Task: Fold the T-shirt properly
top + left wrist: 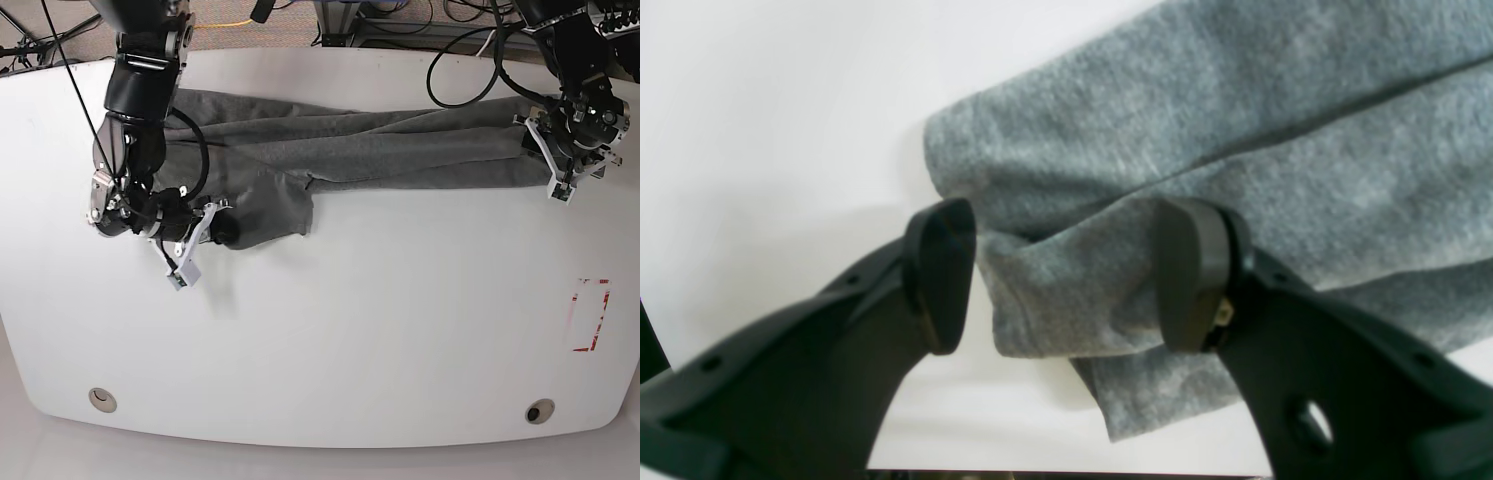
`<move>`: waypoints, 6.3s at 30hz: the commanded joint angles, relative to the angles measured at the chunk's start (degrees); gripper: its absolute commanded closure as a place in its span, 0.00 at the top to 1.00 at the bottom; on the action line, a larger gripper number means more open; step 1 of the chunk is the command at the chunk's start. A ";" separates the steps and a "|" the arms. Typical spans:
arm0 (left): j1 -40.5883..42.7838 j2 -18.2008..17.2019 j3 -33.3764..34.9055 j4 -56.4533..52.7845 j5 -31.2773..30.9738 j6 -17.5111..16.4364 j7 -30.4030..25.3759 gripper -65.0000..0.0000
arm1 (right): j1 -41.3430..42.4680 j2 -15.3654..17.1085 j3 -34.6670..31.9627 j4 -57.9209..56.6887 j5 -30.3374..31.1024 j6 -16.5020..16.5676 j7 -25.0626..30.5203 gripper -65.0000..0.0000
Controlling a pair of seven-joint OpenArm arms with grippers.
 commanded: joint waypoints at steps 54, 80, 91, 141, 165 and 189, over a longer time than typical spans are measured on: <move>-4.02 -1.66 4.59 -11.25 5.77 0.14 -4.67 0.58 | -28.81 12.03 22.04 13.78 25.87 0.12 -9.80 0.82; -7.19 -1.93 3.36 -2.28 -1.35 0.14 -0.45 0.59 | -25.91 2.27 15.62 14.66 23.76 0.12 -6.72 0.21; -9.12 -6.41 -11.14 0.53 -21.75 0.14 12.30 0.81 | -23.36 5.70 8.15 5.70 16.03 0.12 -0.22 0.29; -8.68 -5.88 -11.58 -3.60 -35.90 0.14 19.82 0.07 | -22.84 4.99 8.23 5.70 16.12 0.12 -0.13 0.29; -8.16 8.62 20.68 10.73 -35.02 0.14 19.82 0.07 | -22.57 4.99 7.97 5.70 16.12 0.12 -0.13 0.29; -10.79 17.41 38.00 9.06 -20.69 0.14 19.82 0.08 | -21.61 3.41 7.88 5.70 16.12 0.12 -0.13 0.29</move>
